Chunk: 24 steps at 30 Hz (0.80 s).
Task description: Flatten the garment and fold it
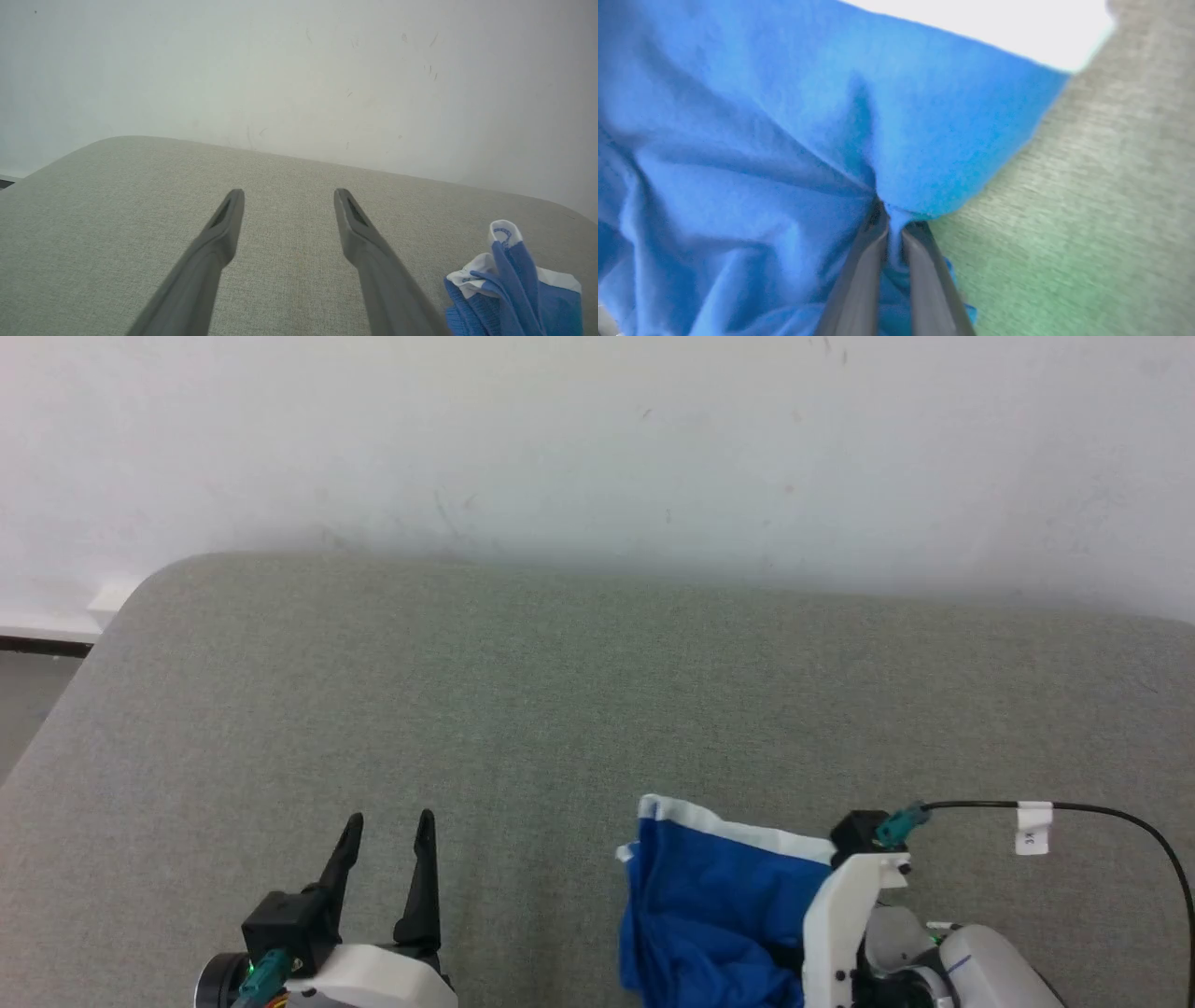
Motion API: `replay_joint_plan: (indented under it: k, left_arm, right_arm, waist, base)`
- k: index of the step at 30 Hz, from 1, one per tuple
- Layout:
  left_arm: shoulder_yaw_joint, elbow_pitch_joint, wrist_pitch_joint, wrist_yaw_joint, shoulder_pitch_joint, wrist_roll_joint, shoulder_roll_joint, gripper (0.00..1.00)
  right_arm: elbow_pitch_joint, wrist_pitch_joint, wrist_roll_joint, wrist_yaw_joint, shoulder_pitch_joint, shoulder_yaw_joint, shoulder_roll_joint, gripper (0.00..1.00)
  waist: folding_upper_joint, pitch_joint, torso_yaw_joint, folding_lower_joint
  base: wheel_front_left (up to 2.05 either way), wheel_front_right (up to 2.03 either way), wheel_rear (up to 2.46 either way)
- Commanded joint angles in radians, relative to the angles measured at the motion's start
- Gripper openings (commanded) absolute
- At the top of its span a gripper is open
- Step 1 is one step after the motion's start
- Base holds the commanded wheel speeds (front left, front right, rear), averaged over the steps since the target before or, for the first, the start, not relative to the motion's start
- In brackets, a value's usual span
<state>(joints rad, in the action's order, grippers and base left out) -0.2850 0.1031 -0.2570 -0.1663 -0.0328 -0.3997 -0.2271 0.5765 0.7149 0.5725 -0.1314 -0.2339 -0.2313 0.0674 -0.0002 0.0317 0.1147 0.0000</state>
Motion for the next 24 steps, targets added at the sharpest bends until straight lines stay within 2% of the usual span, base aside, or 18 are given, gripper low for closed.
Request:
replay_joint_plan:
  k: [1,4,8,14,17,19,24]
  left_arm:
    - [0.006,0.001,-0.005,0.008,0.002,0.012,-0.002,1.0]
    - [0.013,-0.004,-0.005,0.005,-0.007,0.014,-0.005,1.0]
    - [0.024,-0.016,-0.005,0.001,-0.021,0.014,-0.003,1.0]
    - [0.036,-0.041,-0.005,-0.001,-0.023,0.026,0.008,1.0]
    - [0.039,-0.055,-0.005,0.0,-0.013,0.036,0.012,1.0]
    - [0.041,-0.061,-0.005,0.0,-0.008,0.04,0.013,1.0]
    - [0.039,-0.082,-0.005,0.01,0.047,0.064,0.008,1.0]
  right_arm:
    - [-0.009,-0.015,-0.009,0.001,0.005,-0.027,-0.01,0.0]
    - [-0.097,-0.05,-0.021,0.001,-0.011,-0.06,0.023,0.0]
    - [-0.233,-0.072,-0.086,0.001,-0.017,-0.122,0.111,0.0]
    - [-0.369,0.004,-0.13,0.001,0.007,-0.171,0.259,0.0]
    - [-0.385,0.032,-0.127,0.001,0.011,-0.162,0.329,0.0]
    - [-0.382,0.031,-0.128,0.001,0.006,-0.155,0.351,0.0]
    - [-0.287,-0.023,-0.128,0.001,-0.047,-0.094,0.433,0.0]
  waist:
    - [0.0002,0.011,-0.013,0.0]
    - [0.0002,0.019,-0.031,0.0]
    - [0.0002,0.019,-0.071,0.0]
    - [0.0002,-0.009,-0.157,0.0]
    - [0.0002,-0.043,-0.212,0.0]
    - [0.0002,-0.06,-0.232,0.0]
    - [0.0002,-0.164,-0.316,0.0]
  base:
    - [0.0,0.0,0.0]
    - [0.0,0.0,0.0]
    - [0.0,0.0,0.0]
    - [0.0,0.0,0.0]
    - [0.0,0.0,0.0]
    - [0.0,0.0,0.0]
    - [0.0,0.0,0.0]
